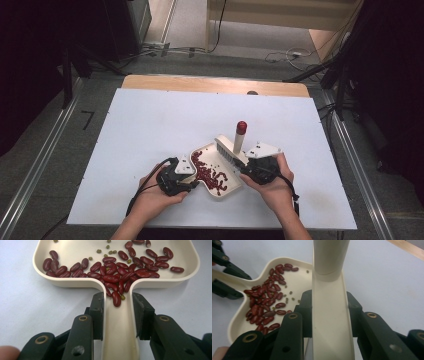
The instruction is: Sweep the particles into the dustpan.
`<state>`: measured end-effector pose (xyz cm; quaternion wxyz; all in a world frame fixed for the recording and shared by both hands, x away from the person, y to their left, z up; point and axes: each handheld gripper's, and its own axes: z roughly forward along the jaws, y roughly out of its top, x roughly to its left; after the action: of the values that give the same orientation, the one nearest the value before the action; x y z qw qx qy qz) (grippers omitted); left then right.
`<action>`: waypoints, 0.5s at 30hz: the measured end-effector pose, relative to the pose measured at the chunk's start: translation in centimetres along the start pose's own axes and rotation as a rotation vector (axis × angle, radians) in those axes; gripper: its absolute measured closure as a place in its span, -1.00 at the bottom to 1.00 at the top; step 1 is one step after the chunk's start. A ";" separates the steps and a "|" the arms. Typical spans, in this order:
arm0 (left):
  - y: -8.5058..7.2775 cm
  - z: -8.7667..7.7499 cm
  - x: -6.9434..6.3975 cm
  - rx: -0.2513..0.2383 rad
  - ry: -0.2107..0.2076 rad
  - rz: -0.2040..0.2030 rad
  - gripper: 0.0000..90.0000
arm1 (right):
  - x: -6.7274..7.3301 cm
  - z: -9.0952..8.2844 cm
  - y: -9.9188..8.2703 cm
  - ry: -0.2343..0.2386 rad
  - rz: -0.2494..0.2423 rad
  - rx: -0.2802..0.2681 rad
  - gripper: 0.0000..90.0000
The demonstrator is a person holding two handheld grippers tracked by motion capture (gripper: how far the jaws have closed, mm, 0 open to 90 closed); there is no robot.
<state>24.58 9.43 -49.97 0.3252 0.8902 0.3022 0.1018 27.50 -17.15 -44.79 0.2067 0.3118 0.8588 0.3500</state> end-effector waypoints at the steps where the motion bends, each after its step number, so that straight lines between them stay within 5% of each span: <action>1: 0.0 0.0 0.0 0.000 0.001 -0.001 0.45 | 0.2 0.2 0.0 -0.014 -0.007 0.006 0.44; 4: 0.1 0.1 -0.1 -0.001 0.001 0.003 0.45 | 1.0 1.0 0.2 -0.031 -0.032 0.005 0.44; 10: 0.0 0.1 0.0 -0.003 0.001 0.003 0.45 | 3.0 1.0 0.7 0.067 -0.070 0.008 0.44; 15: -0.1 -0.1 -0.1 -0.006 0.002 0.011 0.45 | 2.3 -0.2 1.0 0.055 -0.046 -0.035 0.44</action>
<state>24.44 9.51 -49.92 0.3271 0.8908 0.2973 0.1053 26.10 -15.08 -44.27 0.1965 0.2786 0.8648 0.3687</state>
